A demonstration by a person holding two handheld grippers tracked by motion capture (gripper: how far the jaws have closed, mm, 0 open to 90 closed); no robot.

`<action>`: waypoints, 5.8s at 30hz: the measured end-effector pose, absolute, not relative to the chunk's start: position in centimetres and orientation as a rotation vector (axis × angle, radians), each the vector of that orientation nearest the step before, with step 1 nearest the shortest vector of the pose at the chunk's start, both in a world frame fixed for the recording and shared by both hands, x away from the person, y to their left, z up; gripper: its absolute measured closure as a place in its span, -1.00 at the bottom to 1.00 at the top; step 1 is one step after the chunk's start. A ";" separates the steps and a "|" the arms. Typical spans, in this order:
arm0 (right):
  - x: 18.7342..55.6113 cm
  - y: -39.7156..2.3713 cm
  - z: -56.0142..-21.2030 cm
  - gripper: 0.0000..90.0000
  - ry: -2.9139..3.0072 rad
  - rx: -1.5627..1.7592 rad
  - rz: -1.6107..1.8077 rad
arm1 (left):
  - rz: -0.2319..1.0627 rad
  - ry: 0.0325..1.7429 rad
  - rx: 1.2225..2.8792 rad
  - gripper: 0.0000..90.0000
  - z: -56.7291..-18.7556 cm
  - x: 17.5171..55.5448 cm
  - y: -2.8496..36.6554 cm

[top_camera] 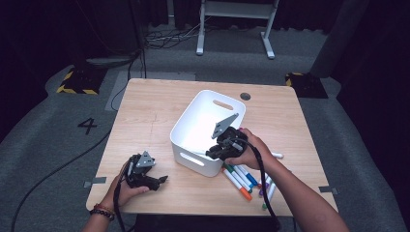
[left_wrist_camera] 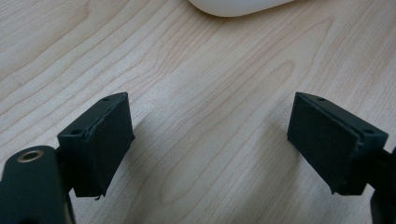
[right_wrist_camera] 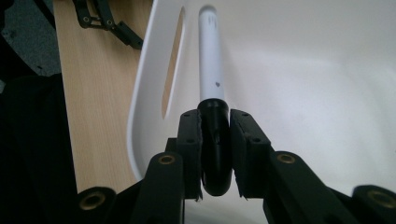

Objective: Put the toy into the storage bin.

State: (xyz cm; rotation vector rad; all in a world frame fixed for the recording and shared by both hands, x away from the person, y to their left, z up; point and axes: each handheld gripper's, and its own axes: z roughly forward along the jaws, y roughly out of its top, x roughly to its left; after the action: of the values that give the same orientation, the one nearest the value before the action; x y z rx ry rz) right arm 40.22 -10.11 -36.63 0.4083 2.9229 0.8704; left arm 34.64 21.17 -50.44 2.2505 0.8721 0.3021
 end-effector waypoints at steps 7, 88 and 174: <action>40.2 -10.2 -36.5 0.59 2.916 0.399 0.891 | 0.311 0.870 2.255 -0.68 -50.4 34.7 21.2; 48.0 -27.4 -47.9 0.66 2.658 0.789 0.798 | 0.309 0.875 2.255 -0.68 -50.4 34.7 21.1; 42.2 -4.8 -35.5 0.67 2.817 0.485 0.979 | 0.317 0.885 2.252 -0.68 -50.4 34.6 21.1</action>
State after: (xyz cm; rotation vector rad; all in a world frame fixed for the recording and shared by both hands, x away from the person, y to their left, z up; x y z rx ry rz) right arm 42.18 -4.77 -35.46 0.4854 2.8174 0.9788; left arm 34.60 21.10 -50.39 2.2525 0.8853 0.3168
